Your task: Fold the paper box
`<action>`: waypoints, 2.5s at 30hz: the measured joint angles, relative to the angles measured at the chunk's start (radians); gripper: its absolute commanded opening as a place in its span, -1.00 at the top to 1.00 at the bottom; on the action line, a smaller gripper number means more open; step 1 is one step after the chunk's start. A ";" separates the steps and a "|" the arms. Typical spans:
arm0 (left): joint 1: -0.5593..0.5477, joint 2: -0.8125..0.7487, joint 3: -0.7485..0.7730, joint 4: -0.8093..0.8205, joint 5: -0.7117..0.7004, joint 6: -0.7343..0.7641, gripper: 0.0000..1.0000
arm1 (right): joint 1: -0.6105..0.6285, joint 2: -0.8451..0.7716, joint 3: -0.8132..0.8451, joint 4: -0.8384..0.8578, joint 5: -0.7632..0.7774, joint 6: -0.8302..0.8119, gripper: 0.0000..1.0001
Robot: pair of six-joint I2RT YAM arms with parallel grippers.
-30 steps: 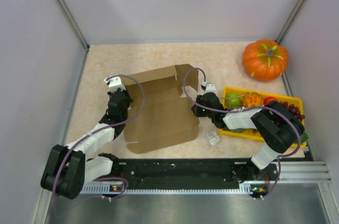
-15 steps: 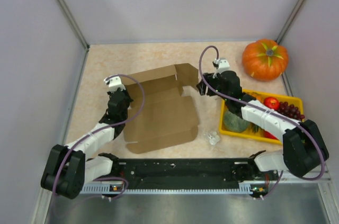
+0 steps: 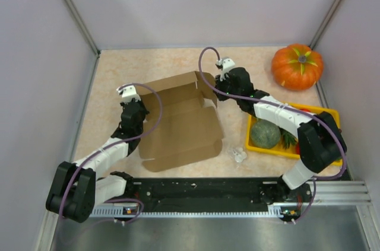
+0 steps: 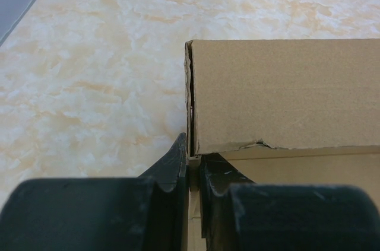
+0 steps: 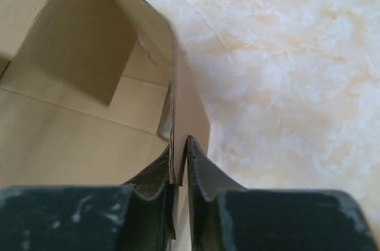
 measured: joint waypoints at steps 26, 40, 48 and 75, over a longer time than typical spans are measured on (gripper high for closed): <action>-0.005 -0.002 0.003 -0.004 0.007 0.030 1.00 | 0.241 -0.026 -0.135 0.144 0.207 0.217 0.39; -0.013 -0.019 0.001 -0.008 0.060 0.049 1.00 | 0.085 -0.016 -0.159 0.290 -0.262 -0.062 -0.07; -0.013 -0.019 0.001 -0.008 0.055 0.064 1.00 | 0.032 0.058 -0.120 0.314 -0.397 -0.103 0.56; -0.015 -0.018 0.001 -0.009 0.056 0.083 1.00 | 0.002 -0.090 -0.136 0.019 -0.207 0.007 0.68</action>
